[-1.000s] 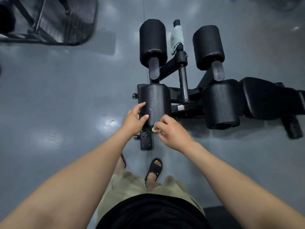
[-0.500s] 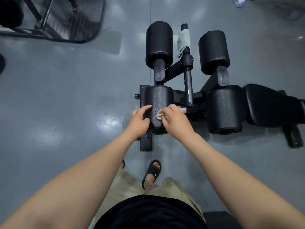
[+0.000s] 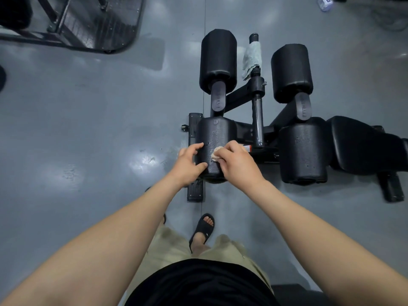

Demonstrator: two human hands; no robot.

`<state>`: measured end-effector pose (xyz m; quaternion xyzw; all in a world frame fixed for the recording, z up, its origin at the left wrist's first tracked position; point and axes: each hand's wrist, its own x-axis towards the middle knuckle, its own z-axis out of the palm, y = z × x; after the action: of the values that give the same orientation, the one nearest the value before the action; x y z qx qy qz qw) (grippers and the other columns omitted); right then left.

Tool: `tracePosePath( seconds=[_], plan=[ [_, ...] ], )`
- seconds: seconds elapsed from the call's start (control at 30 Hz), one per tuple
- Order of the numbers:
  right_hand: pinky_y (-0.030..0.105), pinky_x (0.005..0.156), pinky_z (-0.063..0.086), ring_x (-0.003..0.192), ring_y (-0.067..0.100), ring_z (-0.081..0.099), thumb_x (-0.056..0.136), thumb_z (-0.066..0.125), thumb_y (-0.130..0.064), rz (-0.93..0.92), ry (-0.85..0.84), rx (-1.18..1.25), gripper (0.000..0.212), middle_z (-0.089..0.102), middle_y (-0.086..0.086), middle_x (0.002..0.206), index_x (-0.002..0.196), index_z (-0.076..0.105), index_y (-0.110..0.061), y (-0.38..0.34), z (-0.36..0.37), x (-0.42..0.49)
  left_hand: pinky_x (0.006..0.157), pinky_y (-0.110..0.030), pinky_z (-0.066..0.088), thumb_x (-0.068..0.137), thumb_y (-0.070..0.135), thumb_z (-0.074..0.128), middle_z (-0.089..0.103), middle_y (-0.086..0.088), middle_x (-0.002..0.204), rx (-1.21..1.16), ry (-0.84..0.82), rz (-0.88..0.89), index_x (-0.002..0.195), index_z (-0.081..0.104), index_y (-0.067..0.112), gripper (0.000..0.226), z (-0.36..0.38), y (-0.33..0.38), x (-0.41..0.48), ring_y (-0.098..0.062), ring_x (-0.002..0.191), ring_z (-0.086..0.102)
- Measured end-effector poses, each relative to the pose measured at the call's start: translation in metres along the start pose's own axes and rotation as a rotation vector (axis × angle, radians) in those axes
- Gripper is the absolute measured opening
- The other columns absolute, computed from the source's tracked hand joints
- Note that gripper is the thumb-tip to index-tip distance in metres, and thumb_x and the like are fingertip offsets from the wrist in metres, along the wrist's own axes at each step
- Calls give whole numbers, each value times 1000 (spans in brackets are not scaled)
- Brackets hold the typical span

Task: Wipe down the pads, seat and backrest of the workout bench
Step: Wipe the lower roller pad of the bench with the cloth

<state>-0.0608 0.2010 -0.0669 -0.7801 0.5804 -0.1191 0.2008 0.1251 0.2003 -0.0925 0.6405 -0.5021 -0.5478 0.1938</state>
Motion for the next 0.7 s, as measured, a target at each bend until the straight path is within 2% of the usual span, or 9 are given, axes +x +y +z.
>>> tracePosePath(
  seconds=[0.07, 0.13, 0.2, 0.23, 0.37, 0.43, 0.53, 0.6, 0.7],
  plan=[
    [36, 69, 43, 87, 30, 50, 93, 62, -13, 40, 27, -12, 18, 53, 6, 98, 107, 71, -19, -5, 0, 17, 99, -30, 49, 91, 13, 69, 38, -6, 134, -12, -6, 2, 144, 46, 31, 61, -1, 0, 1, -29, 117, 59],
    [30, 68, 30, 88, 28, 49, 92, 61, -12, 73, 39, -37, 20, 54, 6, 99, 108, 71, -18, -7, 2, 23, 88, -17, 50, 91, 13, 70, 36, -6, 133, -25, -12, -2, 145, 47, 31, 61, -3, 0, 1, -24, 102, 63],
    [31, 70, 37, 84, 29, 48, 89, 61, -9, 43, 53, -18, 21, 54, 6, 98, 105, 71, -17, -6, 4, 17, 77, -8, 47, 91, 14, 70, 33, -4, 133, -32, -17, -15, 145, 47, 32, 61, -6, -1, 0, -19, 84, 61],
    [33, 72, 42, 83, 29, 48, 87, 60, -8, 10, 44, 9, 22, 53, 5, 97, 104, 70, -17, -5, 4, 9, 82, -9, 46, 91, 16, 71, 32, -2, 133, -33, -18, -15, 144, 47, 33, 61, -7, -2, 0, -17, 85, 58],
    [39, 79, 49, 86, 25, 48, 84, 58, -14, -96, -88, 49, 23, 51, 1, 100, 105, 66, -18, 2, 0, -19, 109, -26, 39, 92, 20, 71, 32, 2, 136, -70, -73, -10, 143, 46, 39, 60, -8, -6, 1, -11, 115, 47],
    [42, 80, 51, 88, 27, 51, 84, 56, -14, -87, -90, 47, 23, 51, 0, 100, 105, 65, -18, 5, 0, -12, 110, -35, 43, 92, 22, 71, 36, 2, 136, -111, -86, -9, 140, 47, 45, 59, -7, -7, 1, -14, 120, 53],
    [41, 80, 50, 90, 29, 52, 86, 59, -8, 13, -6, 77, 25, 52, 2, 100, 108, 67, -18, 5, 3, 4, 107, -42, 48, 87, 26, 67, 38, 4, 135, -144, -90, -13, 132, 51, 56, 56, -7, -7, 2, -20, 119, 60],
    [38, 79, 49, 88, 25, 47, 86, 60, -7, 18, 6, 94, 26, 51, 2, 99, 107, 68, -18, 3, 6, 3, 108, -42, 47, 85, 26, 64, 37, 7, 136, -132, -110, -6, 129, 51, 60, 57, -9, -8, 2, -20, 120, 58],
    [38, 76, 49, 85, 20, 41, 84, 57, -12, -72, -60, 106, 26, 50, -2, 101, 105, 67, -22, 2, 8, -16, 110, -37, 44, 93, 14, 62, 36, 4, 138, -107, -110, 8, 133, 49, 53, 57, -9, -8, 4, -20, 120, 57]
  ],
)
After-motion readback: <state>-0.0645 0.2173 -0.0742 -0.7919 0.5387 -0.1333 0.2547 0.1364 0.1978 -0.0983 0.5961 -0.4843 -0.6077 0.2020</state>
